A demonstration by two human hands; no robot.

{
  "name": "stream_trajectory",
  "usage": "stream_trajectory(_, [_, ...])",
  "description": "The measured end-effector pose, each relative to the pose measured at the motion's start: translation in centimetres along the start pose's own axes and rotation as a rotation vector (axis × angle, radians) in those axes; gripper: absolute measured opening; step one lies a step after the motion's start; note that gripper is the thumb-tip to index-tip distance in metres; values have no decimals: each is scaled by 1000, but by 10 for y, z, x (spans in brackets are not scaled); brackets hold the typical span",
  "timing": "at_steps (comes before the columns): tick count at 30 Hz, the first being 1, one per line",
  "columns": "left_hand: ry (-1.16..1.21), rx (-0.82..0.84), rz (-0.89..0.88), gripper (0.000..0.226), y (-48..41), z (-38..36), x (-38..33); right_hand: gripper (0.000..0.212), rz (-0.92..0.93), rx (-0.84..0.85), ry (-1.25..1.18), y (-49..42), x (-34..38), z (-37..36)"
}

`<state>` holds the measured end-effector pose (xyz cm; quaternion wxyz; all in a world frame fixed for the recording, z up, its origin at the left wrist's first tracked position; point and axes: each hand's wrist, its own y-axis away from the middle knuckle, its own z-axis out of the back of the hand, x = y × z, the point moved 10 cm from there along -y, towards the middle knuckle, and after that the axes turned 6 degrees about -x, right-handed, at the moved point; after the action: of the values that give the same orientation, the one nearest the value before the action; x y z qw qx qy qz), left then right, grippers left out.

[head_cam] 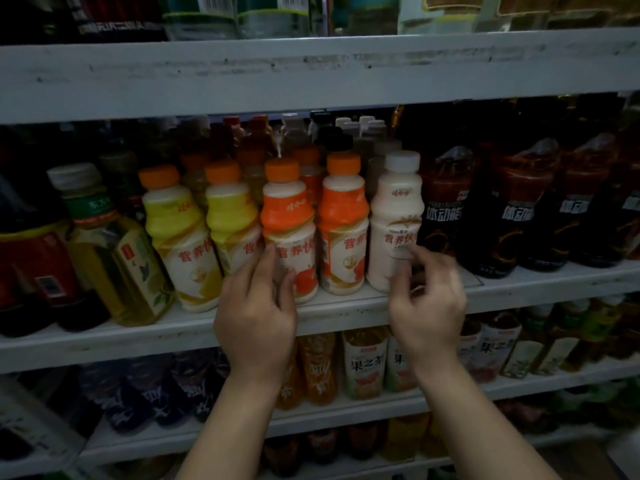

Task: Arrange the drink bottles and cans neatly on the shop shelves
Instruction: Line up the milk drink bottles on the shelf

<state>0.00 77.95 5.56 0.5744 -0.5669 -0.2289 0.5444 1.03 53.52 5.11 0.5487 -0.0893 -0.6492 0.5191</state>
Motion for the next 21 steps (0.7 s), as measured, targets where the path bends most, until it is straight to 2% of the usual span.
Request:
stream_trajectory(3, [103,32,130,35,1,-5,10,37,99,126,44,23,26,-21])
stream_trajectory(5, [123,44,160,33,0,-5,12,57,42,249,125,34,28,-42])
stream_trajectory(8, [131,71,176,31,-4,-5,15,72,-23,271,180,41,32,-54])
stream_trajectory(13, [143,175,227,41,-5,-11,23,76,-229,161,71,39,28,-54])
stream_trajectory(17, [159,197,217,41,-5,-13,26,61,-332,60,-31,36,26,-58])
stream_trajectory(21, [146,197,204,42,-5,-14,27,59,-403,52,-53,40,25,-66])
